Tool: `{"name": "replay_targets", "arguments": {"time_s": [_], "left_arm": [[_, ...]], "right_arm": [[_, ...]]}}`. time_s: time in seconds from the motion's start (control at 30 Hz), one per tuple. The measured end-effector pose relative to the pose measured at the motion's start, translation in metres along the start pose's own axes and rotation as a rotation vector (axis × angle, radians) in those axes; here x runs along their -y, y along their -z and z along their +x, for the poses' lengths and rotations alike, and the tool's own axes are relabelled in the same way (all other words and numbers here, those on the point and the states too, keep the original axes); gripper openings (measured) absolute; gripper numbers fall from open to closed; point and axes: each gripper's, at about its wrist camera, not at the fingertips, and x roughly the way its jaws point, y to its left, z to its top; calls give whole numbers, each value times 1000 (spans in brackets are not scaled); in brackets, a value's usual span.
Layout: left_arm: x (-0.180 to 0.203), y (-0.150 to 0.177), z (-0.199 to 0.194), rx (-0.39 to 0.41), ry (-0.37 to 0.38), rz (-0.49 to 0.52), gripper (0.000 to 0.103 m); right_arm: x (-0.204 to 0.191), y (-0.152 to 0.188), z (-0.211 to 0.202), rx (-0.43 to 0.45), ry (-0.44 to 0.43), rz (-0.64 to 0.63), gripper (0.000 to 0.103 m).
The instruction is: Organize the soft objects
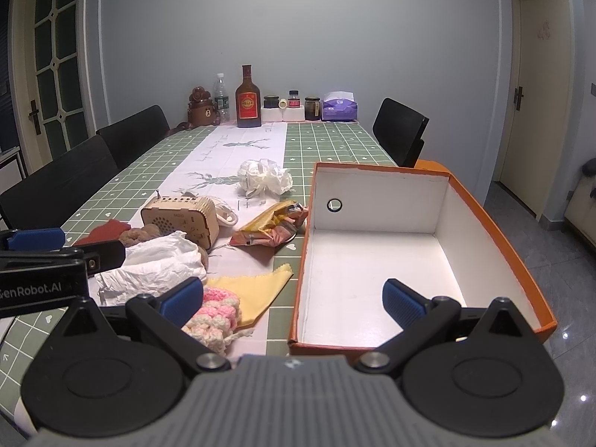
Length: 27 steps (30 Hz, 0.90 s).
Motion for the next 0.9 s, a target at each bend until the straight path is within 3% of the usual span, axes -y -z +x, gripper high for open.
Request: {"name": "replay_targets", "arguments": {"time_s": [0.9], "left_arm": [[-3, 0, -1, -2, -1, -6, 95]], "right_arm": [[-1, 0, 2, -14, -13, 6, 100]]}}
